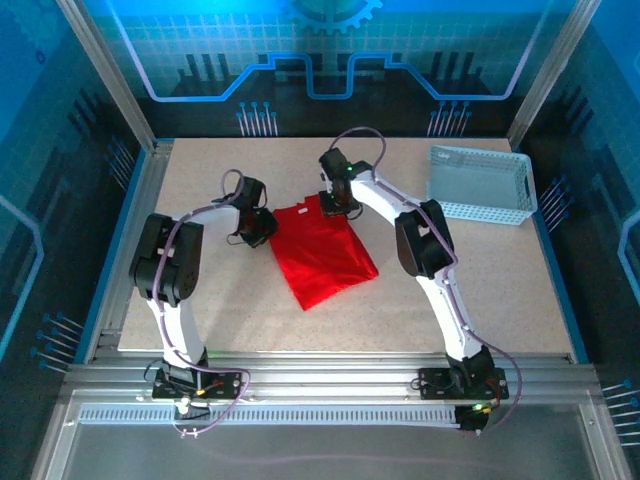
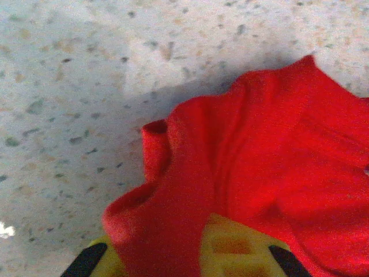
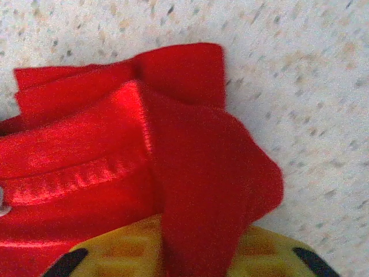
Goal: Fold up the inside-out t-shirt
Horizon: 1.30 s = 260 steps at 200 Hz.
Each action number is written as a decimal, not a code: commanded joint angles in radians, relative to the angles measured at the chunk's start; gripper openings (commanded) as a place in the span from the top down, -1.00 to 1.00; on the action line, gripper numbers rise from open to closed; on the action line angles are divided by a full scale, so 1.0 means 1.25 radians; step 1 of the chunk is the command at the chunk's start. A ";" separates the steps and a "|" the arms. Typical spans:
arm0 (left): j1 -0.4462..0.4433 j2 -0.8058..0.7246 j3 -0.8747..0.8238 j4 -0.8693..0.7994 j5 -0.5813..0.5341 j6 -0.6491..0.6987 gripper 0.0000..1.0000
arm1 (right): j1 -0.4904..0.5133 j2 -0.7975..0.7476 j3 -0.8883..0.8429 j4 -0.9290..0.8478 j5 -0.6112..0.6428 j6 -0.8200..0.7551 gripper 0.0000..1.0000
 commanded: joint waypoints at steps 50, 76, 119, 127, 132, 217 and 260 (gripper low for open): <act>-0.053 -0.096 -0.125 0.340 0.141 0.005 1.00 | -0.045 -0.228 -0.275 0.169 -0.187 0.066 0.94; -0.109 -0.200 -0.147 0.263 0.035 0.051 1.00 | -0.051 -0.257 -0.302 0.173 -0.157 0.061 1.00; -0.120 -0.302 -0.178 0.229 0.009 0.088 1.00 | -0.091 -0.366 -0.422 0.300 -0.224 0.094 1.00; -0.120 -0.313 -0.173 0.220 0.010 0.093 1.00 | -0.097 -0.383 -0.433 0.308 -0.237 0.096 1.00; -0.120 -0.319 -0.172 0.216 0.009 0.095 1.00 | -0.101 -0.392 -0.437 0.313 -0.242 0.097 1.00; -0.021 -0.336 -0.175 0.245 0.061 0.101 1.00 | -0.110 -0.530 -0.530 0.419 -0.283 0.073 1.00; 0.032 -0.274 -0.024 0.266 0.146 0.112 1.00 | -0.142 -0.469 -0.375 0.392 -0.332 0.045 1.00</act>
